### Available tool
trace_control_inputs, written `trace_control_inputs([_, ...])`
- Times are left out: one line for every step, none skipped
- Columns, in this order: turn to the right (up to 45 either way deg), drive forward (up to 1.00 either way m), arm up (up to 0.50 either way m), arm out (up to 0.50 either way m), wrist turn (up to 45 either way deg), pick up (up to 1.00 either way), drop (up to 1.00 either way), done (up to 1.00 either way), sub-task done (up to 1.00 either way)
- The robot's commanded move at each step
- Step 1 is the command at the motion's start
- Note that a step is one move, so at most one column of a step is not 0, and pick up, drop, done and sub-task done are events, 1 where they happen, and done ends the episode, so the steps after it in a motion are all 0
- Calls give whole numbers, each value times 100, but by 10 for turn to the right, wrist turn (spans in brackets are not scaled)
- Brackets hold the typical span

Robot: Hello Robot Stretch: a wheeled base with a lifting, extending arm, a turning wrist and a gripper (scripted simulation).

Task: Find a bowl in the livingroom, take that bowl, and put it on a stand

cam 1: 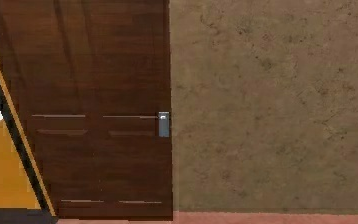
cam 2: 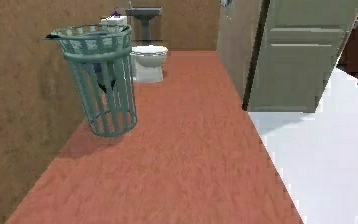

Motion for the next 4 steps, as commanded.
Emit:
trace_control_inputs([-450,0,0,0,0,0,0,0,0])
trace_control_inputs([-360,0,0,0,0,0,0,0,0])
trace_control_inputs([0,30,0,0,0,0,0,0,0])
trace_control_inputs([-120,0,0,0,0,0,0,0,0])
